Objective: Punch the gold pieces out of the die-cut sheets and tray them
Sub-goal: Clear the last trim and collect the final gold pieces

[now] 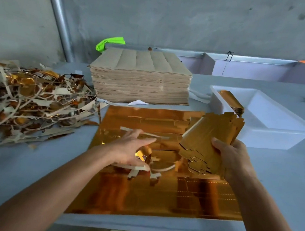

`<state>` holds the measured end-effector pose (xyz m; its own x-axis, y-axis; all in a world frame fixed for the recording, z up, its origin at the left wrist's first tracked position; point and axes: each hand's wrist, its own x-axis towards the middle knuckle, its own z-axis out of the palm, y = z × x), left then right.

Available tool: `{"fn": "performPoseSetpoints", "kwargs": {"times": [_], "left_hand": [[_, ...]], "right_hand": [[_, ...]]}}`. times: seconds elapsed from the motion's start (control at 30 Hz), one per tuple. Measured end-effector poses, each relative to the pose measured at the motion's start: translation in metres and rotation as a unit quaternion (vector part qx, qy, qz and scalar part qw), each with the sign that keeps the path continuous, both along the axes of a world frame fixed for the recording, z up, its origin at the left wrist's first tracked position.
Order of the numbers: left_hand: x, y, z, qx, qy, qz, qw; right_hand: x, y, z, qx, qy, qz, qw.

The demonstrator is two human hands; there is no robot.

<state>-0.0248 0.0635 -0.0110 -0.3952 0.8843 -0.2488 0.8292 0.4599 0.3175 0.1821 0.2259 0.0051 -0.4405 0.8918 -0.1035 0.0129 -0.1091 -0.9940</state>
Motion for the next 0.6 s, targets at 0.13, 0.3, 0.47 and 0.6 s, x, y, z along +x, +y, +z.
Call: {"fn": "performPoseSetpoints", "kwargs": {"times": [0.13,0.3,0.47,0.6], "left_hand": [[-0.021,-0.010,0.004,0.082,-0.050,0.000,0.995],[-0.054,-0.033,0.034,0.141,-0.013,0.053,0.988],[-0.095,-0.050,0.070,0.404,0.037,0.247,0.880],[-0.115,-0.052,0.094,0.552,0.076,0.343,0.756]], "right_hand": [[0.005,0.000,-0.002,0.001,-0.001,0.002,1.000],[0.007,0.000,-0.004,-0.013,-0.002,-0.001,1.000],[-0.002,-0.003,-0.005,-0.026,0.000,-0.009,1.000],[-0.010,-0.007,-0.005,-0.026,0.004,-0.011,1.000]]}}
